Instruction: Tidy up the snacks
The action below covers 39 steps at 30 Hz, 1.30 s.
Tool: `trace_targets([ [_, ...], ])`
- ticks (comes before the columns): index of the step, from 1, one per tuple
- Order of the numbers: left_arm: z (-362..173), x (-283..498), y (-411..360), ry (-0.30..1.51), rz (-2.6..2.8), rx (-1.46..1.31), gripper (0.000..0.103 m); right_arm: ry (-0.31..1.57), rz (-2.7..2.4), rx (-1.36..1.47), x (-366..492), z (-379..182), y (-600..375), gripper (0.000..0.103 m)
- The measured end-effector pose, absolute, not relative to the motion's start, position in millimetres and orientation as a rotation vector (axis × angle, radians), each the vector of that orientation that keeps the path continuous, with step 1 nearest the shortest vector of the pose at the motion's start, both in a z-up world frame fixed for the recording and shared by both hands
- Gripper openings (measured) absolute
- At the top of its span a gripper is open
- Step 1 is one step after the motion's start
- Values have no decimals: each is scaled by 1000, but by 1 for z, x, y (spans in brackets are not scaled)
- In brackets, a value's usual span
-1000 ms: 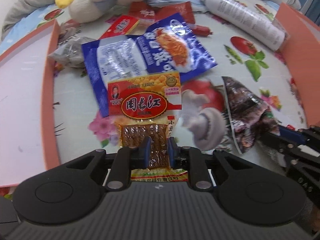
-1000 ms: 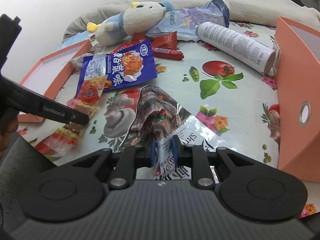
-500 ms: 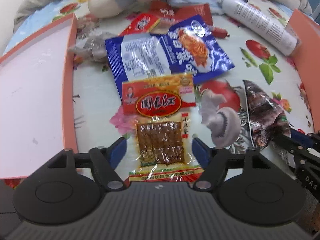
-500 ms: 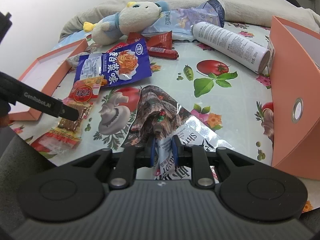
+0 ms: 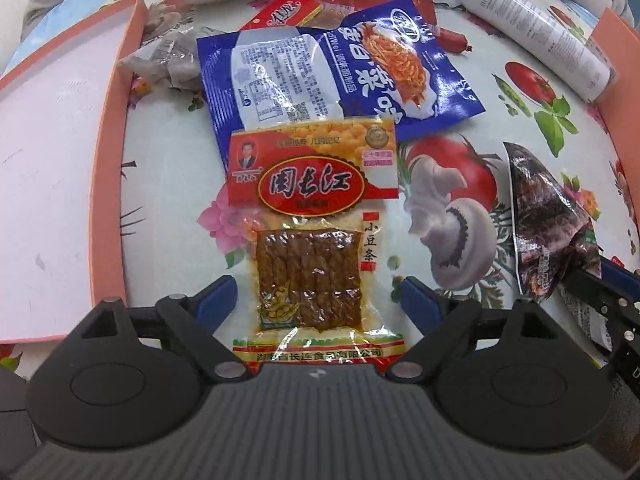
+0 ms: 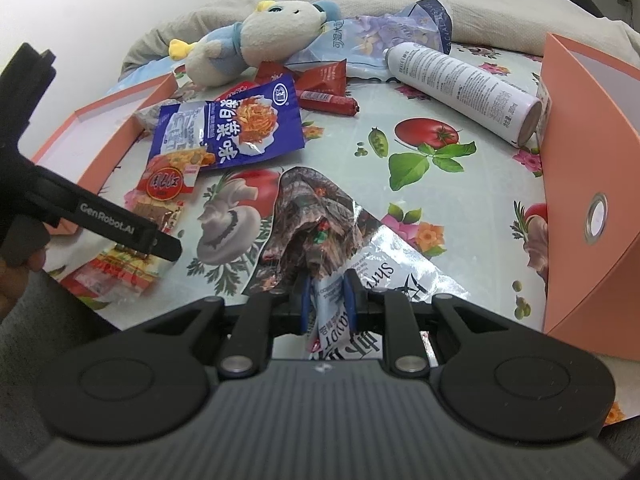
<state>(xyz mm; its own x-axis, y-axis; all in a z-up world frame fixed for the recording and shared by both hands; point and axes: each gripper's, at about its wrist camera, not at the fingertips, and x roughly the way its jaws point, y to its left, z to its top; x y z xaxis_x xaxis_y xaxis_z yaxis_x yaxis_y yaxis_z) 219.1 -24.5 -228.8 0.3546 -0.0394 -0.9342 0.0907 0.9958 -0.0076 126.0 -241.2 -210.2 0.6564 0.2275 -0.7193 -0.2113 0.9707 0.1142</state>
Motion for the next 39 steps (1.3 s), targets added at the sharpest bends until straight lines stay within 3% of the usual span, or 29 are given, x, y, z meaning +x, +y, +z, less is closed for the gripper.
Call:
trace_targets([
  [8,-223,212,-28,1191,-124,47,61,822,247,15,127,-210,-240,21],
  [10,-222,210,-30,1185,-124,46,59,827,248,8,127,-209,-239,21],
  [29,-191,194,-48,1116,-164,-26,51,812,198,-30,126,-179,-249,13],
  [39,-134,194,-64,1037,-191,-87,51,736,168,2,125,-123,-267,13],
])
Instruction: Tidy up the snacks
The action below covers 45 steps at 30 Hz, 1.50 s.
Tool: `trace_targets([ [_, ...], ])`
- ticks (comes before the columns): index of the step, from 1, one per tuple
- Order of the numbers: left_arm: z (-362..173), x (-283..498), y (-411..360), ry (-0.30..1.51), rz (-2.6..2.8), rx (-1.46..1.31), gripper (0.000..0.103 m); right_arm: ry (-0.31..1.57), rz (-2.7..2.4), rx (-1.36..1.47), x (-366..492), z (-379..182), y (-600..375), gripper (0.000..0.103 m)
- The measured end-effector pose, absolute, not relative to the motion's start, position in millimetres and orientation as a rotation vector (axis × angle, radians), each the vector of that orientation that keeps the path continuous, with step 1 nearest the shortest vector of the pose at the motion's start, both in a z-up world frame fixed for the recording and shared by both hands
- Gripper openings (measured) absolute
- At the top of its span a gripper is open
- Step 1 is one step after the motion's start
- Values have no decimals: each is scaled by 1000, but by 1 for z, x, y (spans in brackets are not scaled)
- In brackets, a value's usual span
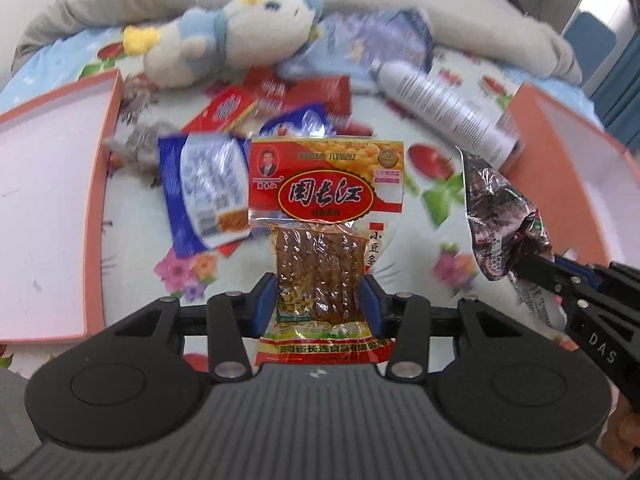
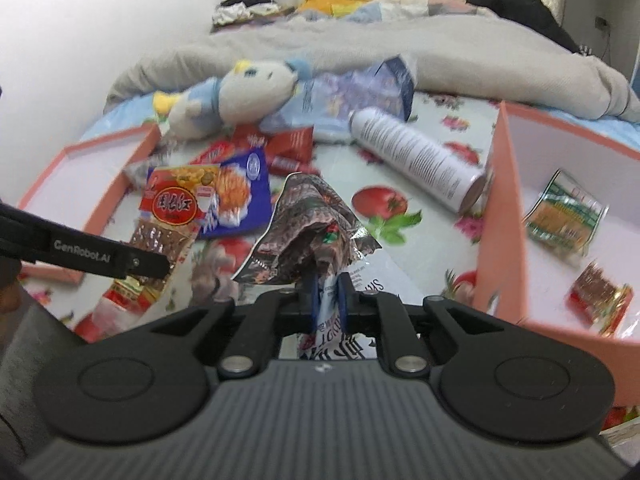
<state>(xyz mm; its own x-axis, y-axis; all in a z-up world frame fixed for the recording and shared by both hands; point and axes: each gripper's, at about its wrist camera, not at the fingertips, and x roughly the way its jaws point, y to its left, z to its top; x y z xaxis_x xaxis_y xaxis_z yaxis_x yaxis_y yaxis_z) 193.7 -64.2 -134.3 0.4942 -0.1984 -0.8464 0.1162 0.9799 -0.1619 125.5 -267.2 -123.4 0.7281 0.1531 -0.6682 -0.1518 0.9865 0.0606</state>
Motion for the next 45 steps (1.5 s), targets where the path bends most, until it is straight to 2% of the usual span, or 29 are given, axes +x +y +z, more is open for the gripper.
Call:
trace_targets([
  [15,-20,213,-122,863,-288,-110,51,550,88,51,121,-28,-319,13],
  [28,64,235,-203,731,-408,-115,51,407,9,26,134,34,-378,13],
  [36,78,248,-264,723,-492,-73,51,390,-75,58,139,43,-419,13],
  [45,40,263,-341,809,-597,-6,51,521,-191,166,144,9,-479,13],
])
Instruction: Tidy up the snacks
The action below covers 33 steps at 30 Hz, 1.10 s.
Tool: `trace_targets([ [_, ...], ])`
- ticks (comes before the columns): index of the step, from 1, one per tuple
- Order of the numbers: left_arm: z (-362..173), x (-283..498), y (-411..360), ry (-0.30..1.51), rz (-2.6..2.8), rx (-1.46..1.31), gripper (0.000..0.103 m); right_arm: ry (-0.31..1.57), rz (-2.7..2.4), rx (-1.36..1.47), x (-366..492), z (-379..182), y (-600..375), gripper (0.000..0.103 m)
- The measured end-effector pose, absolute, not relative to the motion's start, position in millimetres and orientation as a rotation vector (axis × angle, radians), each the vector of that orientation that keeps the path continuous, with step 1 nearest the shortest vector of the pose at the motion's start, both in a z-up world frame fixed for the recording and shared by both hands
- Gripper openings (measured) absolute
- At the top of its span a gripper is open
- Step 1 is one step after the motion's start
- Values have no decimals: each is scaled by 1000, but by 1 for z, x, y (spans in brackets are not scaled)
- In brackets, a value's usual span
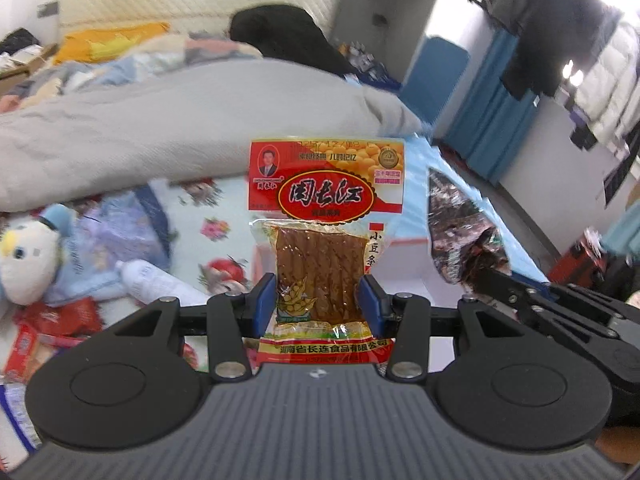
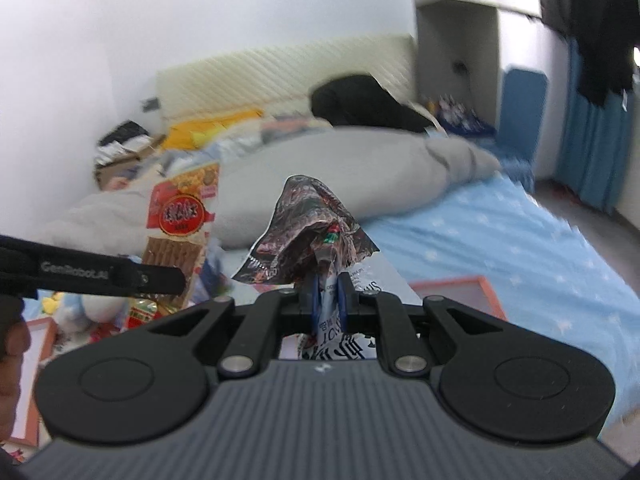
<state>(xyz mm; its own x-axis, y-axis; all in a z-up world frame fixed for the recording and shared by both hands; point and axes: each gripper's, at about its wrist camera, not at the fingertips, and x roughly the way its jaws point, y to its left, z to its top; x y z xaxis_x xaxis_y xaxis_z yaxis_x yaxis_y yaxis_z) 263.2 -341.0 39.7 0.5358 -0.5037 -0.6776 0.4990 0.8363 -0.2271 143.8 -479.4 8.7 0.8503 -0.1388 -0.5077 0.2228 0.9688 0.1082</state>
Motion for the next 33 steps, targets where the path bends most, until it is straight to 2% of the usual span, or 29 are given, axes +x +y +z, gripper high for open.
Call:
trace_targets([
  [16,-75,297,-429,1057,-631,165,51,802,-279,342,158,-92,-542,13],
  [25,-103,309,-441,1135,-630,147,52,886,-274,373,170,-118,-554,15],
  [28,-104,310,-441,1131,-633,150,56,889,-270,386,170,-118,-555,16],
  [31,-98,307,-440,1128,-663,138,70,883,-290,401,169,-116,-558,21],
  [33,-93,304,-439,1117,-643,154,70,882,-304,398,168,-113,-557,23],
])
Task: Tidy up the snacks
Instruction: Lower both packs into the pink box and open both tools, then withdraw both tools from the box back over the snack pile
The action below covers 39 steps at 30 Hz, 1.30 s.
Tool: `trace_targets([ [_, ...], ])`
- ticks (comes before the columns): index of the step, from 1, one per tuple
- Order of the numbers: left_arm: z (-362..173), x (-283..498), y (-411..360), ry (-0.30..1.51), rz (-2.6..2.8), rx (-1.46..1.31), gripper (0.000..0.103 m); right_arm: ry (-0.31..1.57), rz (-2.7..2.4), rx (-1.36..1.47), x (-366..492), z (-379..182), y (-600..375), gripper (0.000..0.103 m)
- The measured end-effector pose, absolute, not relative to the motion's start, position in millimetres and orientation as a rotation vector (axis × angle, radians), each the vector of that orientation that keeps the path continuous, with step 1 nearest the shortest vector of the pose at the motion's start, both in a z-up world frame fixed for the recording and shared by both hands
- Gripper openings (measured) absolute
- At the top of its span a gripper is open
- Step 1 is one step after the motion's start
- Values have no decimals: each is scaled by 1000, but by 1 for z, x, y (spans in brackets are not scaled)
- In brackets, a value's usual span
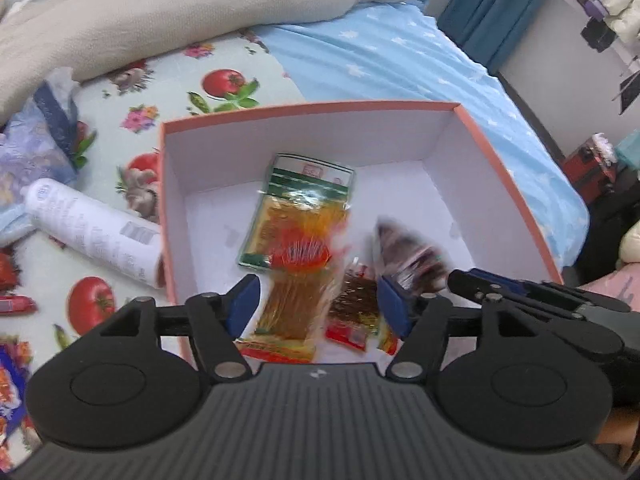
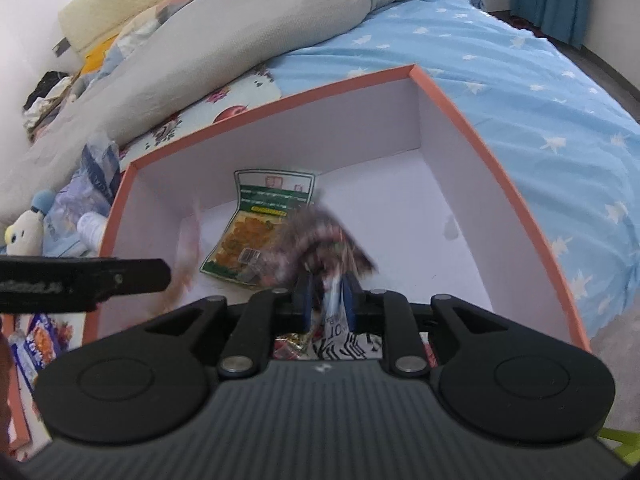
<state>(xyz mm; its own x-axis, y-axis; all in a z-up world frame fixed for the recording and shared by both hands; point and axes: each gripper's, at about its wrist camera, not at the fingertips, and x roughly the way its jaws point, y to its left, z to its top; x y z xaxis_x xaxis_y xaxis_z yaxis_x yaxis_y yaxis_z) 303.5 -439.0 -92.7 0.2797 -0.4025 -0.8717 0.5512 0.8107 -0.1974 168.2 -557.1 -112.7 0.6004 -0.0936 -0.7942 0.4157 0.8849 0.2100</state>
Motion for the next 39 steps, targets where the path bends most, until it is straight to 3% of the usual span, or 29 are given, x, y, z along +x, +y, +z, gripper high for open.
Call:
trace_targets([
  [1,-89,301,-438,1105,-640,160,70,880,-309,403,167,-111,-557,31],
  [3,-80,298,-433,1089,-650,143,70,862,-313,407,164,-104,-557,35],
  [22,49,229,-335,789,-630,84,70,603,-262,321,106,2,-484,35],
  [39,89,165,-179,649,-488,8,70,474,-115,247,65,37,-386,35],
])
